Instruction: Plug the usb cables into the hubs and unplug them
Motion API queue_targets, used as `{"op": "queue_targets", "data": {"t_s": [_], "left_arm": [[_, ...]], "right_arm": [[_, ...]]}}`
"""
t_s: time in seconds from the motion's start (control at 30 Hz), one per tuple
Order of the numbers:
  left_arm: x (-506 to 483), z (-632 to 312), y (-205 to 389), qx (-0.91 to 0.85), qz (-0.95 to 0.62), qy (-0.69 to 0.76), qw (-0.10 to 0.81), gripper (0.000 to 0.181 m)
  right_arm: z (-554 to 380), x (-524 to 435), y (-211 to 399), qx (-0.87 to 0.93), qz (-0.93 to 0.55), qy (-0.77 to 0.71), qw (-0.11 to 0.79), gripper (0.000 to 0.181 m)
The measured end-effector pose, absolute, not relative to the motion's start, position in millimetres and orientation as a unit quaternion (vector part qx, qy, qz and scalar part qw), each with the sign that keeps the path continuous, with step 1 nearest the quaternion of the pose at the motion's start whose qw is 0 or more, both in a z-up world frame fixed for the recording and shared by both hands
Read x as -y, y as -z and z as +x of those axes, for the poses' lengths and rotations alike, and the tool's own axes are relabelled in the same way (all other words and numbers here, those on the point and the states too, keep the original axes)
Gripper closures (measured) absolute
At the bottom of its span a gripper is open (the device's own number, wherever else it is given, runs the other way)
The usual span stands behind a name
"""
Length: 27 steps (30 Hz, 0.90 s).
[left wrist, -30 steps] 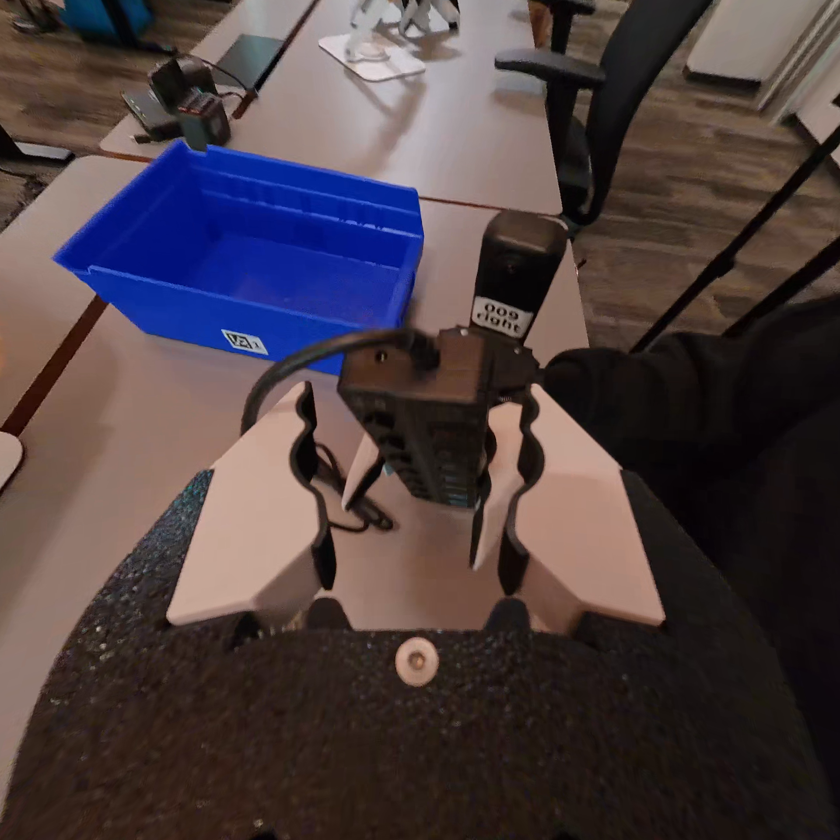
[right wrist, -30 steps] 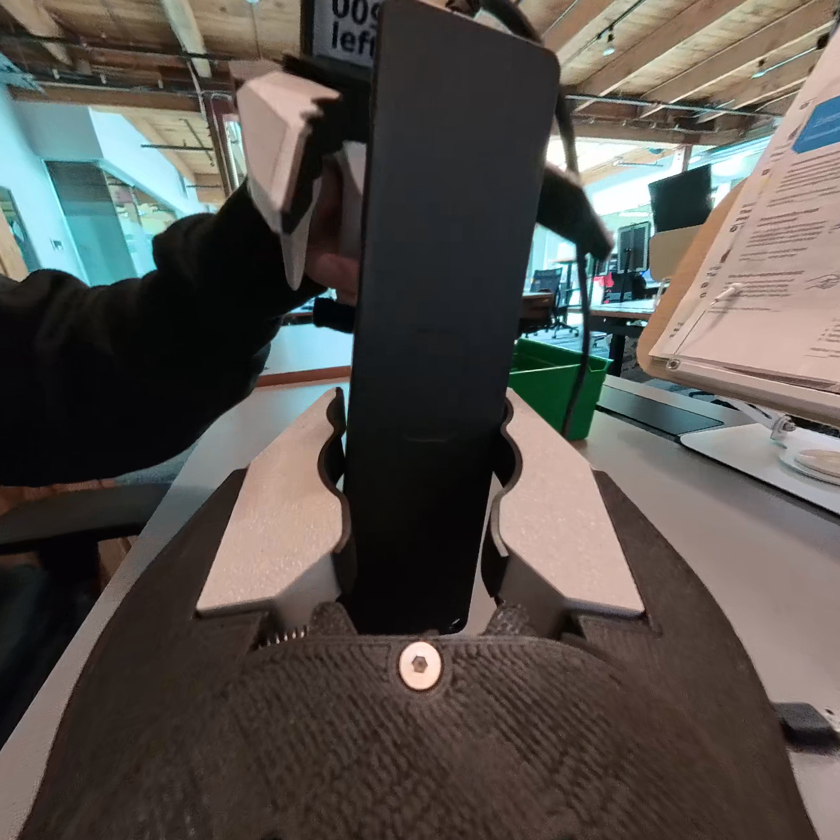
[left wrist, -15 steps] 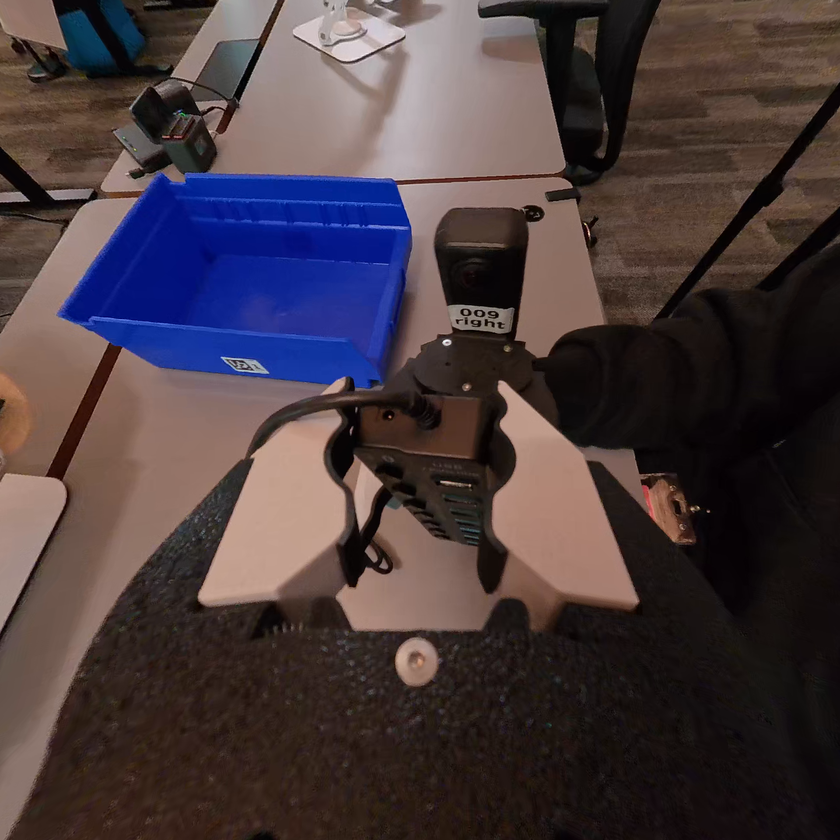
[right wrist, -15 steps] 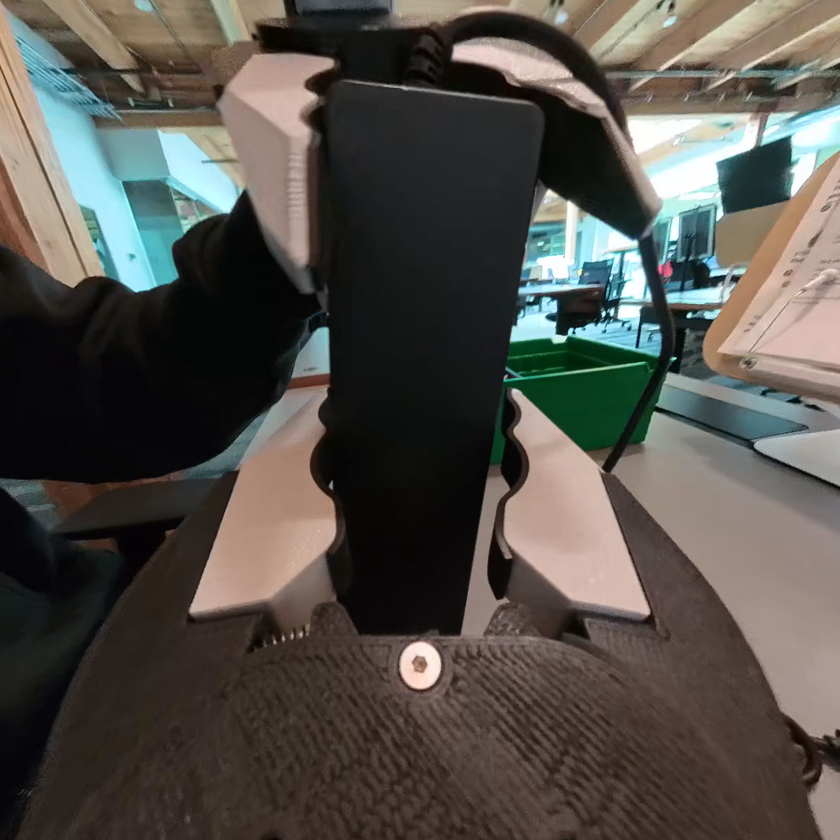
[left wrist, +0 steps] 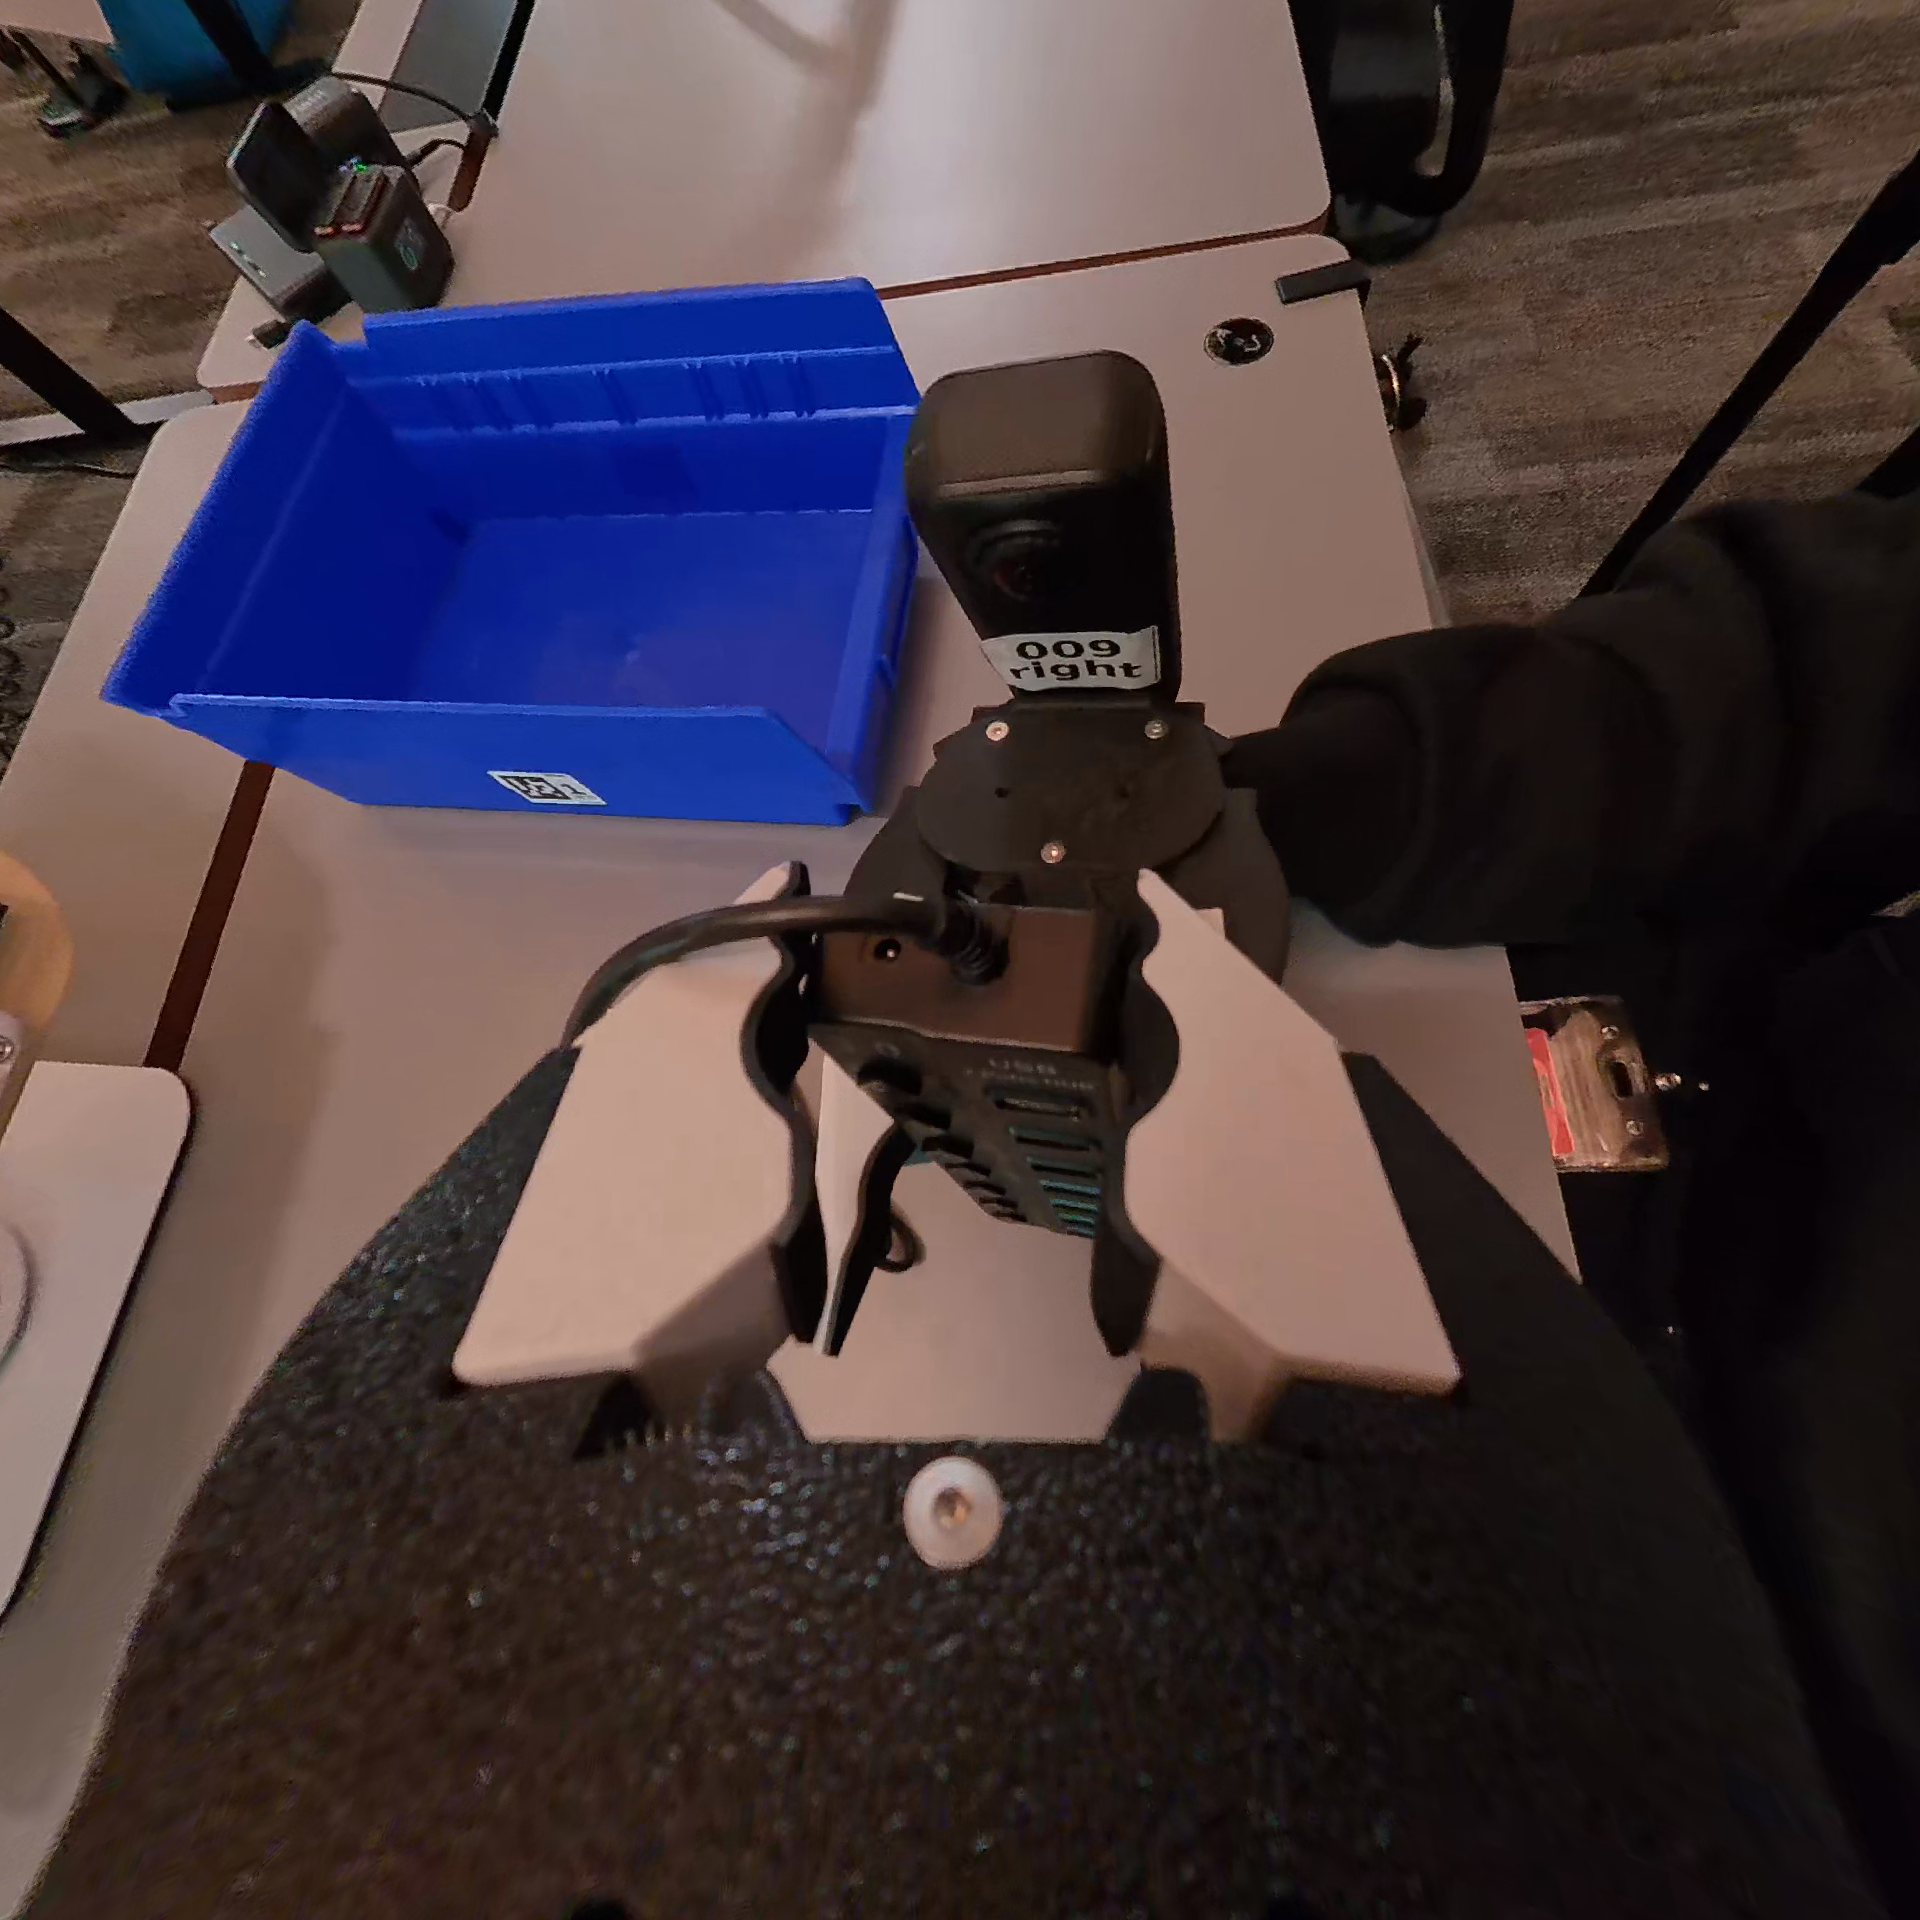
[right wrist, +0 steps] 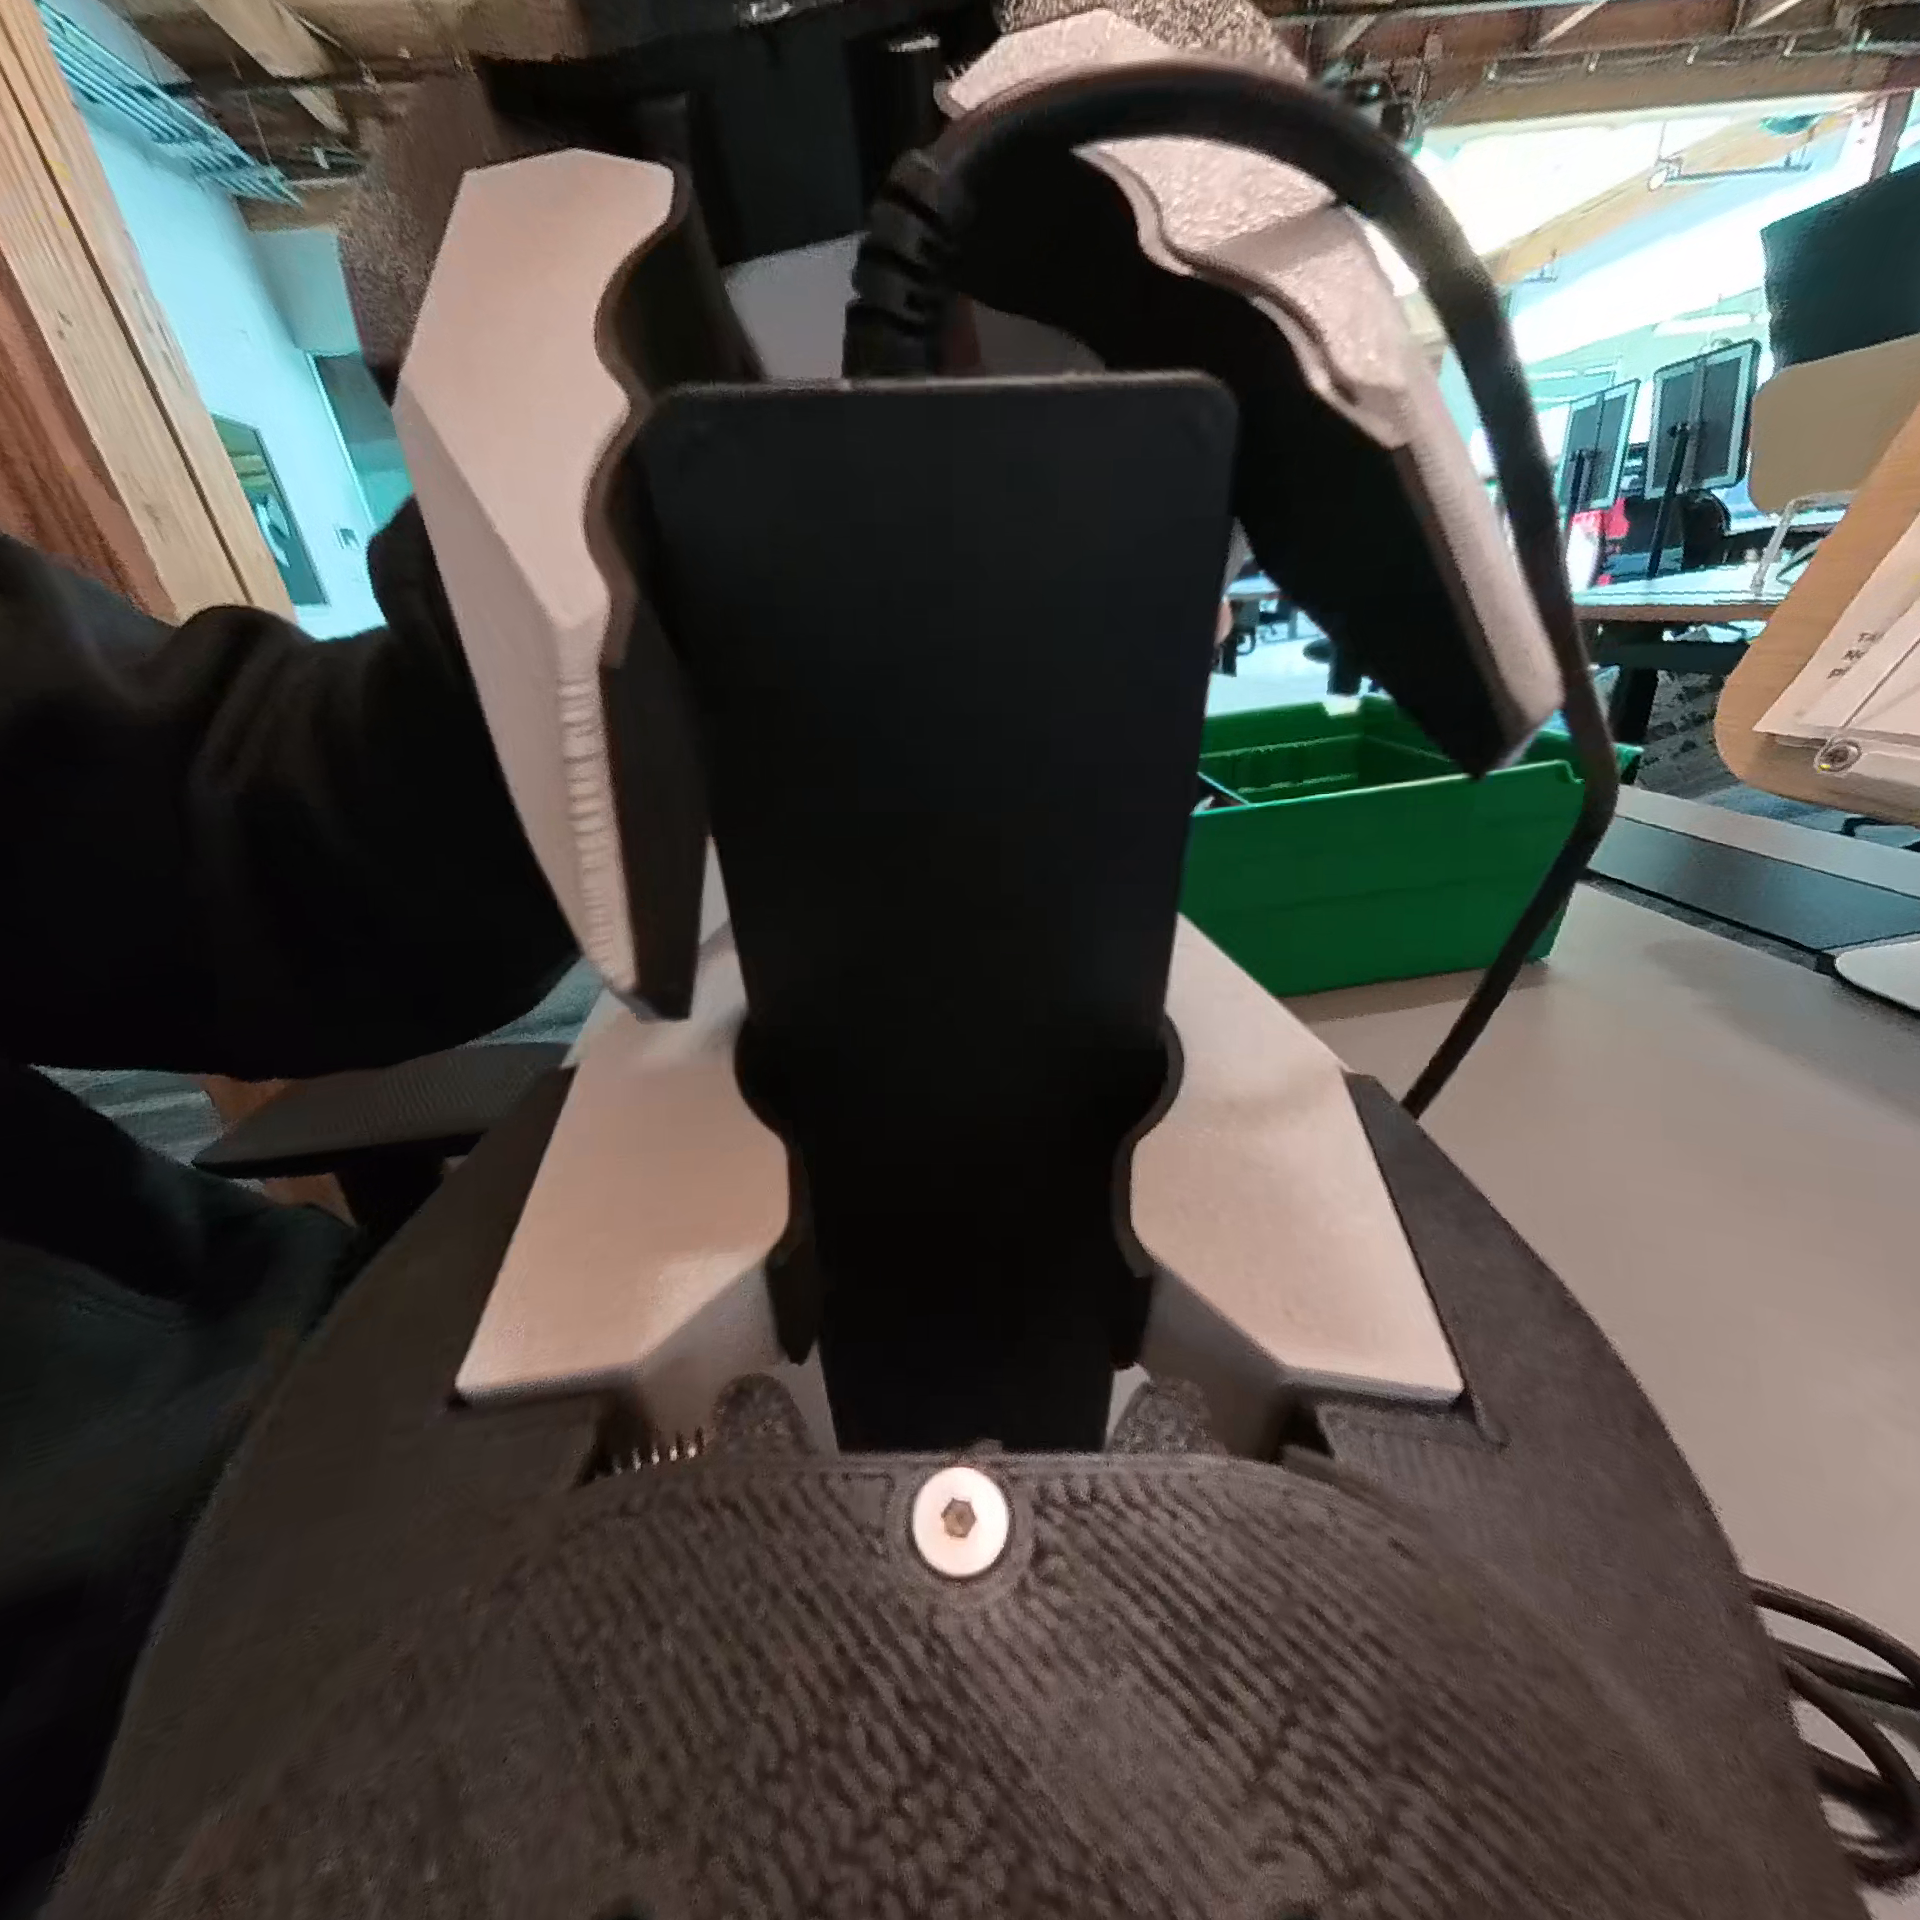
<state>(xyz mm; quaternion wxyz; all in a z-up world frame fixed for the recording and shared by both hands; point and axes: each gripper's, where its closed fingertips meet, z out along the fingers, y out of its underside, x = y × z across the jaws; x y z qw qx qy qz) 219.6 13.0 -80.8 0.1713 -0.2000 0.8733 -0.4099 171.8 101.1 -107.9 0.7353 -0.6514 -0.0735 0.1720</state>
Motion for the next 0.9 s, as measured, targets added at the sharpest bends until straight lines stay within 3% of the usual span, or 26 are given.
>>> {"op": "queue_targets", "data": {"t_s": [0.23,0.4,0.6,0.77,0.9], "left_arm": [[-14.7,217.4,82.2,-0.876,-0.188,0.409,0.174,0.123],[-29.4,212.4,51.3,-0.828,-0.24,0.476,0.176,0.116],[-130.2,198.5,10.8,-0.78,-0.335,0.469,0.245,0.129],[-287.9,188.0,77.1,-0.691,-0.595,0.297,0.284,0.13],[-340.6,168.6,147.6,-0.615,-0.697,0.285,0.235,0.13]], "right_arm": [[171.0,-104.6,113.5,0.083,-0.67,-0.15,0.722,0.12],[181.8,-102.2,111.3,0.064,-0.667,-0.136,0.73,0.119],[191.5,-102.2,112.2,0.047,-0.669,-0.116,0.733,0.119],[197.6,-103.1,108.1,0.033,-0.656,-0.107,0.746,0.119],[204.0,-100.4,108.4,0.025,-0.653,-0.098,0.751,0.119]]}}
